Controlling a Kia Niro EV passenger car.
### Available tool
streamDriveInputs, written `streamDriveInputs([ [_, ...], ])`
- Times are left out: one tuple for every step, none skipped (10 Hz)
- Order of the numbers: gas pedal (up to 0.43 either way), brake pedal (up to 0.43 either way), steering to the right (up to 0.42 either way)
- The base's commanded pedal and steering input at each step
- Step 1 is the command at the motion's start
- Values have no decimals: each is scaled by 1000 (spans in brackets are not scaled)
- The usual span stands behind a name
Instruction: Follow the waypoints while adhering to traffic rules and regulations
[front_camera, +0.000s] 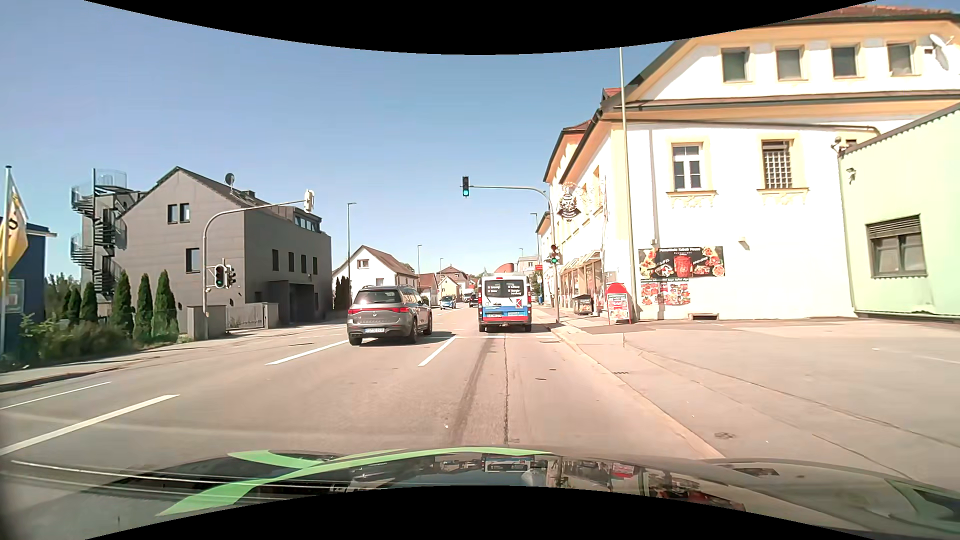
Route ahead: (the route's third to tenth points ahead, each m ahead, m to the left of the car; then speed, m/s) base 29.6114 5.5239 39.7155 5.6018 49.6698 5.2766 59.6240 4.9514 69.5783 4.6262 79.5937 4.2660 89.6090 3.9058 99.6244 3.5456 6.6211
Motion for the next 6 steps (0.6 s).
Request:
streamDriveInputs([
  [157, 0, -3],
  [157, 0, -3],
  [169, 0, -2],
  [169, 0, -2],
  [169, 0, -2],
  [169, 0, -2],
])
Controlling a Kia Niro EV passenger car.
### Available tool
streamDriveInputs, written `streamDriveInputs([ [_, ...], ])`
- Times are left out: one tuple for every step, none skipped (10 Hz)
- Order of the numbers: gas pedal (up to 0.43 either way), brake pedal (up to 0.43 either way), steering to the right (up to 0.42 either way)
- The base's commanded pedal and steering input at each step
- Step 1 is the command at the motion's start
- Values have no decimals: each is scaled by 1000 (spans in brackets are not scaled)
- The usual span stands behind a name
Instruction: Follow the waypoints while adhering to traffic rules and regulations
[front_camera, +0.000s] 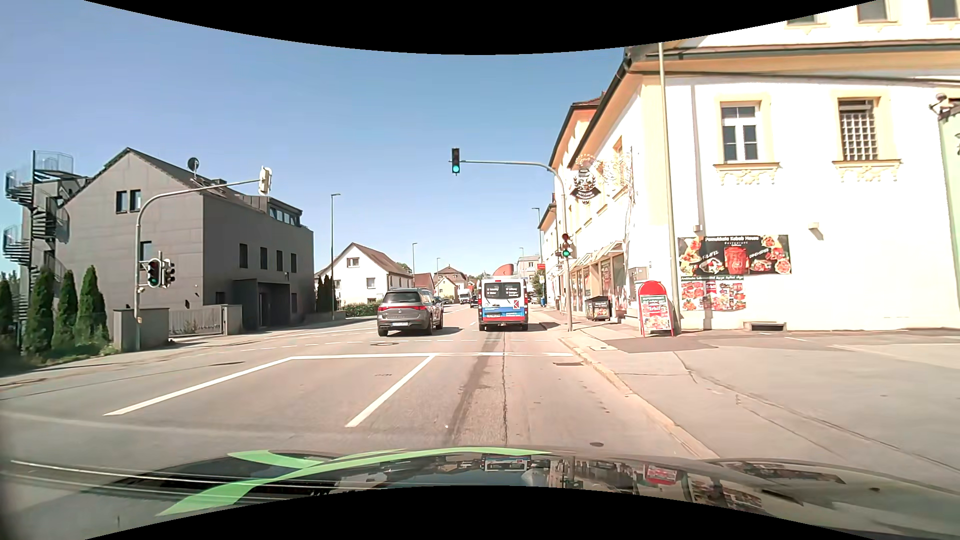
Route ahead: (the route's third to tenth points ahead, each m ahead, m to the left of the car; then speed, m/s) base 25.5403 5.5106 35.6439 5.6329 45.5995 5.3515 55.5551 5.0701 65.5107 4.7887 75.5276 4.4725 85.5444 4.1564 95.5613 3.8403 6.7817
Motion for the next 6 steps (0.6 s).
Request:
streamDriveInputs([
  [169, 0, -2],
  [169, 0, -1],
  [169, 0, -1],
  [177, 0, -2],
  [177, 0, -2],
  [189, 0, -1],
])
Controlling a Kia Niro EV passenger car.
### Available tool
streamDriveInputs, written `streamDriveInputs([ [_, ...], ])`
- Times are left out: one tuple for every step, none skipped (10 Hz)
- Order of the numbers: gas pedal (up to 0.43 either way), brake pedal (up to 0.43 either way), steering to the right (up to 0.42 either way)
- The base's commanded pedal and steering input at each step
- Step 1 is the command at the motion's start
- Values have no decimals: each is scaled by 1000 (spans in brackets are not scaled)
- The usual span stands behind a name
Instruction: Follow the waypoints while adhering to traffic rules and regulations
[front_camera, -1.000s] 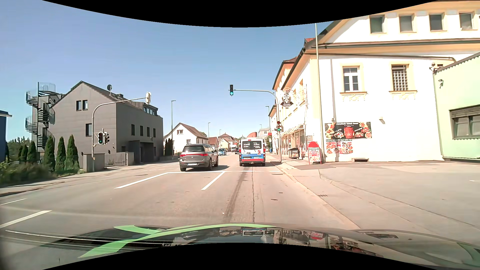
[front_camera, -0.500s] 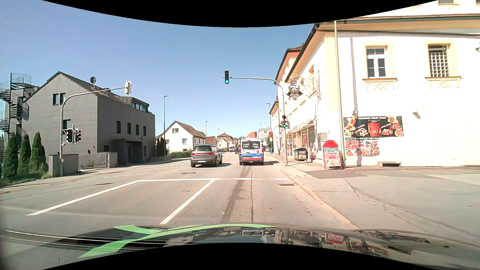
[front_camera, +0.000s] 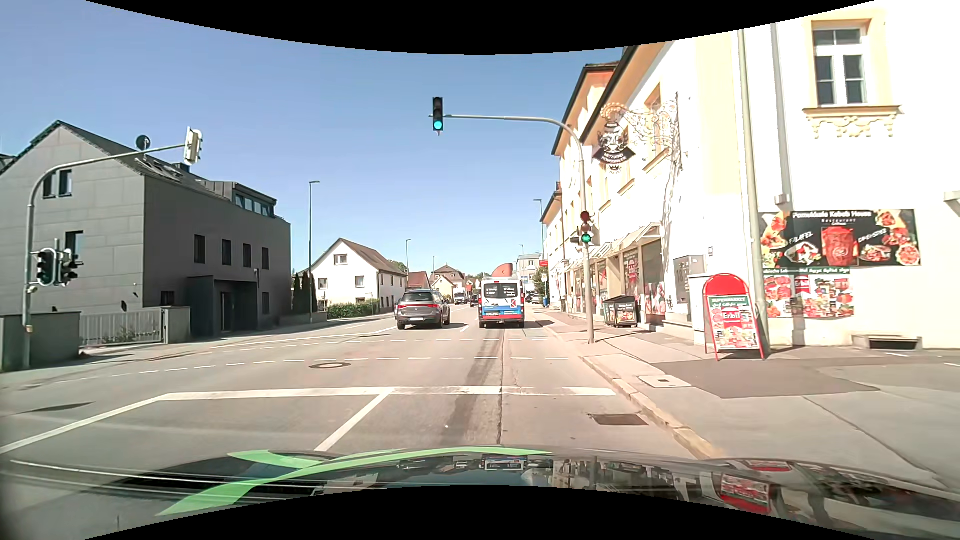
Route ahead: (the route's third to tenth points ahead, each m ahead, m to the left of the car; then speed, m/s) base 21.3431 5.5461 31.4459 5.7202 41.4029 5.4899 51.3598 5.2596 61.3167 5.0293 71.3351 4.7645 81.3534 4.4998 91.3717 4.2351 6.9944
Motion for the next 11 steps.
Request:
streamDriveInputs([
  [189, 0, -2],
  [189, 0, -2],
  [189, 0, -3],
  [189, 0, -3],
  [197, 0, -3],
  [197, 0, -4],
  [197, 0, -7],
  [209, 0, -9],
  [209, 0, -11],
  [209, 0, -11],
  [209, 0, -11],
])
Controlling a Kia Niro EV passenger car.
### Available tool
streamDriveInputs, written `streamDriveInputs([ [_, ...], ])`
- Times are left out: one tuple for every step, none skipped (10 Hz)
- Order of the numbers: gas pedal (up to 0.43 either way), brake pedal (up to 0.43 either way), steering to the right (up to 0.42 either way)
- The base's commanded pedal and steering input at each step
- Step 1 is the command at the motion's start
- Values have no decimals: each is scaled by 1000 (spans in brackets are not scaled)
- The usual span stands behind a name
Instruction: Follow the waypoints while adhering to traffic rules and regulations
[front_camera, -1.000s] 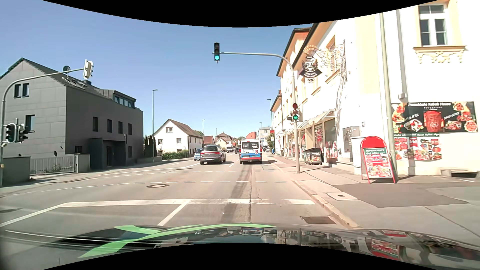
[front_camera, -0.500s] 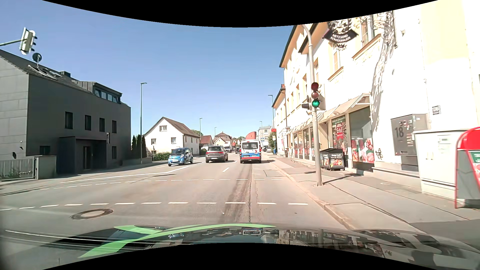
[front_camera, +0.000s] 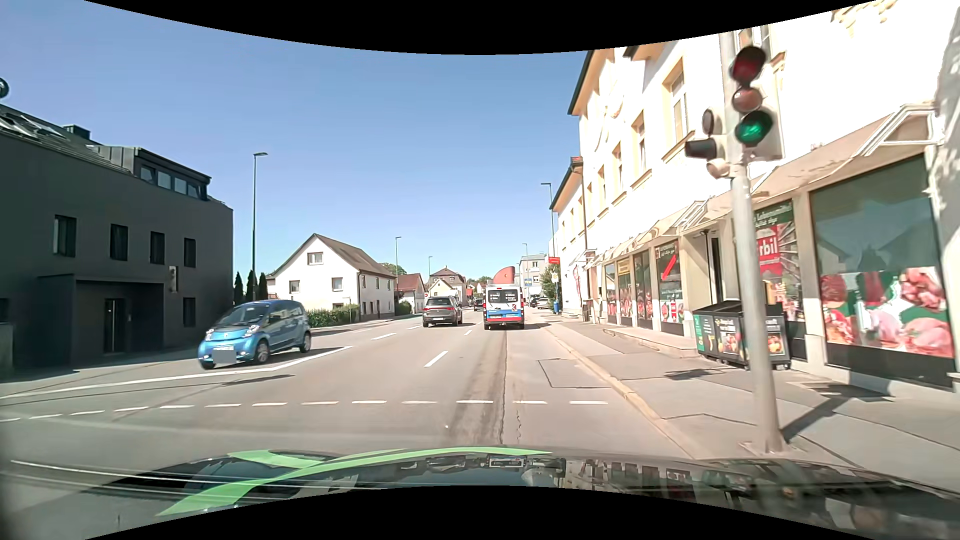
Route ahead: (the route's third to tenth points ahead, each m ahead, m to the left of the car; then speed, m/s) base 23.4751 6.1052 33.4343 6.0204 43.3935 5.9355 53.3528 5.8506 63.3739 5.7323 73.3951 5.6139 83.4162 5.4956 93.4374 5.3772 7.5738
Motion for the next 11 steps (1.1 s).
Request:
streamDriveInputs([
  [209, 0, -8],
  [209, 0, -8],
  [209, 0, -8],
  [209, 0, -6],
  [209, 0, -6],
  [209, 0, -5],
  [209, 0, -5],
  [197, 0, -6],
  [197, 0, -6],
  [197, 0, -5],
  [197, 0, -6],
])
